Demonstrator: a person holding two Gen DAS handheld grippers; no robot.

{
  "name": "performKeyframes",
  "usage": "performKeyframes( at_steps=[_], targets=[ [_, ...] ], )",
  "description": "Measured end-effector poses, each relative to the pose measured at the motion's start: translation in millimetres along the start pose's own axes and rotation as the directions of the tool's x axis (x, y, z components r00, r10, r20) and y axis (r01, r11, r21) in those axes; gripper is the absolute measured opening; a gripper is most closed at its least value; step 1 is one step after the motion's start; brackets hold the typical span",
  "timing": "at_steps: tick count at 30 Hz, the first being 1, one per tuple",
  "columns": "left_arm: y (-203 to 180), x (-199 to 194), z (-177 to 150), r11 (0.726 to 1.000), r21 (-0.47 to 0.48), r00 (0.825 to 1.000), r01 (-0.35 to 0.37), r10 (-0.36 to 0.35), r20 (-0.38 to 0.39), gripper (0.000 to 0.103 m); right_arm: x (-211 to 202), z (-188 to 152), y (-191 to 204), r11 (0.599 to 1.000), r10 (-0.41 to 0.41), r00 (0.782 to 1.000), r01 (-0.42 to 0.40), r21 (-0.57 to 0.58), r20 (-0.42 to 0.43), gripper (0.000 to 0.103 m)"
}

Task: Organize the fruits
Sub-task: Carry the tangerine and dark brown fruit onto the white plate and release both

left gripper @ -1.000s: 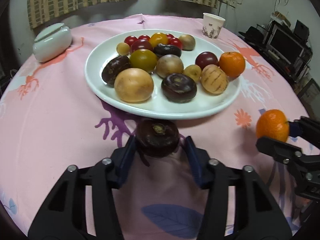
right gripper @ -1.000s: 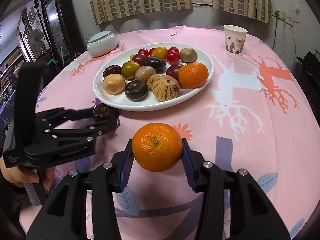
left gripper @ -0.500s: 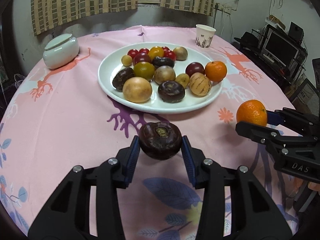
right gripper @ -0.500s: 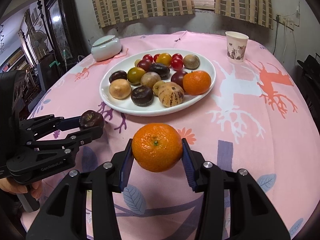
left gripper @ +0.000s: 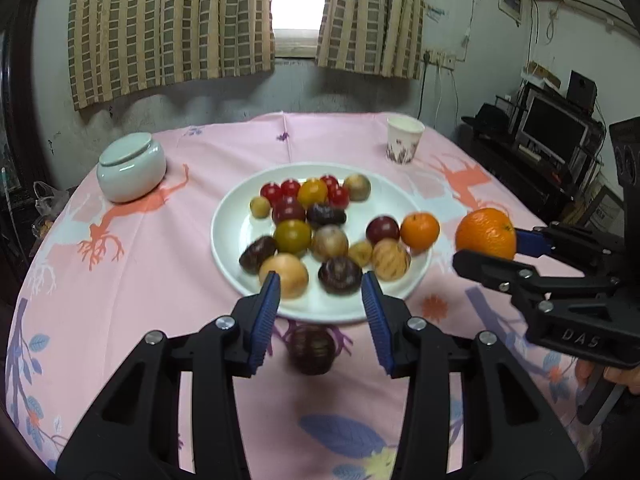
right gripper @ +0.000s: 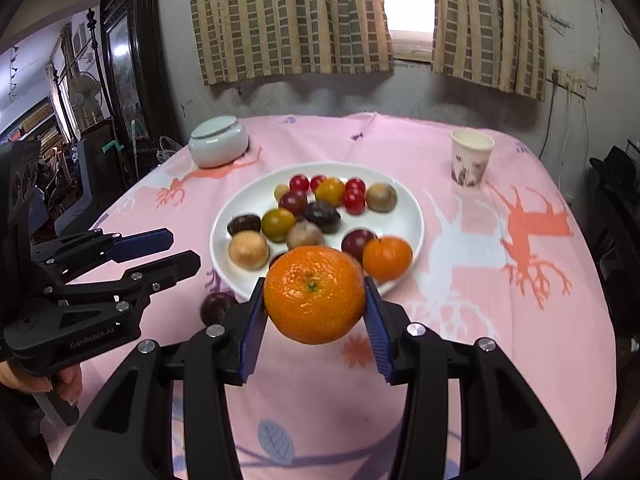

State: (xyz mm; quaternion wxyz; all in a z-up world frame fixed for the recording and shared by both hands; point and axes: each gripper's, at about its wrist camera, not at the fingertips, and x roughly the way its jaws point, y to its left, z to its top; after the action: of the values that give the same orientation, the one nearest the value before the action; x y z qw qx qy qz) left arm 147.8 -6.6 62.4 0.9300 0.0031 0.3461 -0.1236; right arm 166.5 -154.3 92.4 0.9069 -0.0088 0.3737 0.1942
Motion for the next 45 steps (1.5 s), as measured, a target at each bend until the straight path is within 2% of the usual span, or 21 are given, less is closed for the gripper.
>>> performKeyframes(
  at_steps=[1, 3, 5, 6, 8, 10, 14, 16, 17, 18, 20, 24, 25, 26, 32, 34, 39, 40, 41, 42, 45],
  targets=[
    [1.3, 5.3, 6.3, 1.000, -0.003, 1.000, 0.004, -0.004, 0.007, 0.043, 7.1, 7.6, -0.2, 1.000, -0.002, 1.000, 0.002, 0.003, 0.000, 0.047],
    [5.2, 17.9, 13.8, 1.000, -0.005, 1.000, -0.011, 0.011, -0.011, 0.031, 20.0, 20.2, -2.6, 1.000, -0.014, 1.000, 0.014, 0.022, -0.004, 0.046],
    [18.1, 21.2, 11.1, 0.998, -0.063, 0.999, 0.018, -0.021, -0.043, 0.030, 23.6, 26.0, -6.3, 0.999, 0.013, 1.000, -0.013, 0.049, -0.001, 0.046],
    [22.8, 17.4, 5.5, 0.998, -0.068, 0.999, 0.010, -0.013, -0.032, 0.032, 21.7, 26.1, -6.3, 0.999, 0.025, 1.000, -0.025, 0.042, 0.008, 0.046],
    [24.0, 12.3, -8.8, 0.998, -0.029, 0.998, -0.051, 0.050, -0.024, 0.074, 20.7, 22.1, -6.5, 0.999, 0.025, 1.000, -0.025, 0.021, 0.005, 0.046],
    [20.4, 11.6, -23.7, 0.999, 0.005, 0.999, -0.046, 0.046, -0.025, 0.074, 23.1, 19.1, -7.6, 0.999, 0.045, 0.999, -0.045, 0.025, -0.010, 0.046],
    [10.3, 36.1, -41.5, 0.998, 0.057, 0.991, -0.018, 0.025, -0.129, 0.074, 26.6, 10.1, -4.6, 0.999, 0.040, 0.999, -0.039, 0.014, -0.029, 0.046],
    [7.9, 50.2, -48.7, 0.997, 0.072, 0.985, -0.022, 0.034, -0.167, 0.069, 25.7, 6.2, -2.6, 0.999, 0.043, 0.998, -0.043, 0.014, -0.035, 0.046],
    [8.3, 55.7, -51.6, 0.998, 0.066, 0.983, -0.015, 0.027, -0.180, 0.059, 24.4, 5.0, -1.4, 0.999, 0.042, 0.998, -0.042, 0.010, -0.036, 0.046],
    [10.1, 60.6, -54.3, 0.998, 0.055, 0.982, -0.019, 0.029, -0.188, 0.055, 23.5, 3.3, -0.5, 0.999, 0.041, 0.999, -0.041, 0.006, -0.036, 0.046],
    [14.6, 65.7, -56.2, 0.997, 0.048, 0.982, -0.060, 0.067, -0.174, 0.039, 21.0, 1.1, 0.7, 0.999, 0.042, 0.999, -0.042, 0.003, -0.034, 0.046],
    [24.0, 61.6, -55.4, 0.999, 0.000, 0.983, -0.040, 0.040, -0.177, 0.036, 16.9, -0.4, 3.8, 0.999, 0.047, 0.998, -0.047, -0.007, -0.030, 0.046],
    [23.5, 58.9, -55.2, 0.999, 0.007, 0.983, -0.043, 0.043, -0.176, 0.033, 16.5, -0.2, 4.5, 0.999, 0.050, 0.998, -0.050, -0.007, -0.029, 0.046],
    [23.1, 55.5, -54.2, 0.999, 0.013, 0.984, -0.044, 0.045, -0.170, 0.025, 16.0, 0.0, 5.0, 0.999, 0.052, 0.998, -0.053, -0.007, -0.027, 0.046],
    [23.4, 43.4, -43.4, 0.999, -0.005, 0.987, -0.037, 0.036, -0.158, 0.024, 14.7, 0.8, 8.1, 0.998, 0.059, 0.998, -0.059, -0.007, -0.023, 0.046],
    [22.2, 50.4, -48.1, 1.000, 0.006, 0.978, -0.030, 0.031, -0.204, 0.024, 13.9, 0.5, 9.2, 0.998, 0.059, 0.998, -0.059, -0.007, -0.023, 0.046],
    [20.2, 50.1, -58.2, 0.999, 0.026, 0.982, -0.040, 0.045, -0.181, 0.030, 13.4, -2.5, 8.0, 0.998, 0.061, 0.998, -0.061, -0.002, -0.029, 0.046],
    [21.1, 51.0, -59.1, 0.999, 0.023, 0.982, -0.043, 0.046, -0.182, 0.039, 13.6, -3.1, 7.7, 0.998, 0.063, 0.998, -0.063, -0.001, -0.030, 0.046],
    [22.6, 53.3, -60.7, 0.999, 0.015, 0.979, -0.046, 0.048, -0.198, 0.056, 13.4, -3.7, 7.7, 0.998, 0.066, 0.997, -0.066, -0.002, -0.032, 0.046],
    [24.9, 56.8, -63.1, 0.999, 0.002, 0.976, -0.045, 0.044, -0.215, 0.061, 13.2, -4.2, 8.2, 0.998, 0.067, 0.997, -0.067, -0.004, -0.032, 0.046],
    [30.7, 64.5, -68.6, 0.999, -0.016, 0.972, -0.049, 0.044, -0.231, 0.058, 12.2, -5.5, 8.9, 0.997, 0.072, 0.997, -0.072, -0.006, -0.029, 0.046]
  ],
)
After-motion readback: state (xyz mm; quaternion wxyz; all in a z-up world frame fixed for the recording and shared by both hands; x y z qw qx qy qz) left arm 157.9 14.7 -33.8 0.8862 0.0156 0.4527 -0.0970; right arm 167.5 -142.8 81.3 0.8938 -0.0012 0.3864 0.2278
